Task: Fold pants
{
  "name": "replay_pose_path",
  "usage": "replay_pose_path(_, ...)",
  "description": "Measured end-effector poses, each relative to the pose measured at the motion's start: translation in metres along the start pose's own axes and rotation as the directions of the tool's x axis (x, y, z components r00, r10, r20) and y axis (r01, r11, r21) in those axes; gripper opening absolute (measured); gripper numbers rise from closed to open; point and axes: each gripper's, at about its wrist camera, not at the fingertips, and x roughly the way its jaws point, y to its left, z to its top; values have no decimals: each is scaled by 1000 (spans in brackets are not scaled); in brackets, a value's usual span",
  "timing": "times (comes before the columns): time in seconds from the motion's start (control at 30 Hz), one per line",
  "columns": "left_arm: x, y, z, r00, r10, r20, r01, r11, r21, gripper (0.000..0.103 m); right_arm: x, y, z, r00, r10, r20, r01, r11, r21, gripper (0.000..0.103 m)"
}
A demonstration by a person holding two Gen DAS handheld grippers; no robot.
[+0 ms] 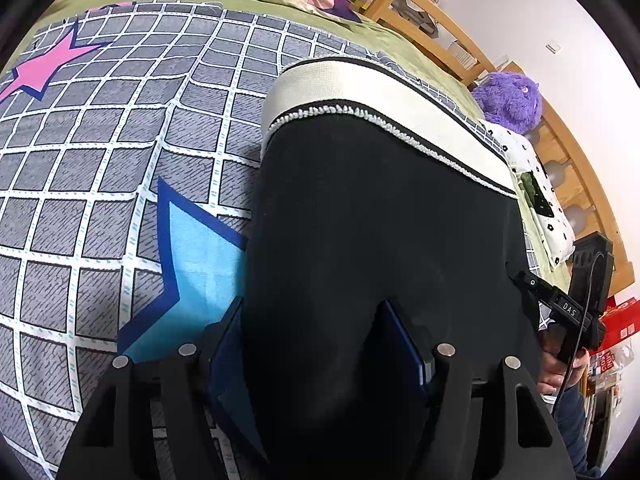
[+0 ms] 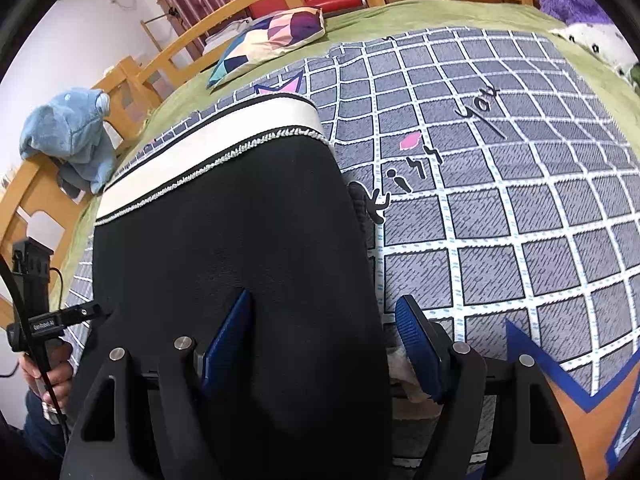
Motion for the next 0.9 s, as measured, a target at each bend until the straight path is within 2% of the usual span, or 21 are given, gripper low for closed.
replay_pose_path(0.07, 0, -1, 0, 1000, 2, 5, -2, 1000, 3, 57, 1, 0, 2, 1000, 6, 2, -6, 1000, 5, 71)
replay_pose_path(0.1, 1, -3, 1, 1000, -2, 10, 2, 1000, 6, 47, 1, 1, 2, 1000, 11, 3, -11, 1000, 3, 68)
replay_pose_path(0.13, -2, -6, 1, 1000, -7, 21, 6, 1000, 15, 42, 2, 2, 3, 1000, 26, 3, -26, 1000, 0, 56)
replay_pose_path(0.2, -6, -12, 3, 999, -4, 35, 2, 999, 39, 26, 1, 2, 4, 996, 85, -1, -85, 996, 9, 53)
replay_pose_path(0.3, -16, -18, 7, 999, -4, 44, 2, 999, 40, 20, -2, 6, 6, 997, 74, 2, -74, 997, 4, 47)
replay_pose_path(0.33, -21, -18, 11, 999, -19, 48, 17, 999, 38, 20, -6, 6, 8, 997, 76, 12, -76, 997, 22, 36)
replay_pose_path(0.4, -32, -16, 15, 996, -68, 53, 66, 997, 29, 18, -21, 6, 12, 994, 94, 50, -97, 993, 62, 24)
replay_pose_path(0.47, -49, -14, 21, 990, -127, 56, 125, 992, 31, 17, -36, 12, 15, 990, 114, 78, -122, 988, 100, 22)
replay_pose_path(0.57, -75, -6, 27, 986, -145, 78, 142, 989, 50, 17, -49, 45, 15, 994, 49, 94, -55, 996, 64, 20)
replay_pose_path(0.67, -105, 10, 31, 987, -102, 122, 94, 993, 69, 16, -54, 82, 11, 991, 91, 100, -96, 994, 49, 19)
replay_pose_path(0.73, -128, 36, 37, 987, -74, 140, 67, 996, 53, 16, -48, 108, 7, 987, 132, 95, -136, 990, 37, 19)
replay_pose_path(0.8, -147, 68, 44, 990, -27, 138, 24, 999, 23, 17, -32, 138, 1, 981, 179, 70, -181, 983, 24, 19)
replay_pose_path(0.9, -149, 106, 48, 990, 67, 121, -67, 998, -4, 19, 5, 173, -7, 973, 230, 24, -230, 973, 12, 19)
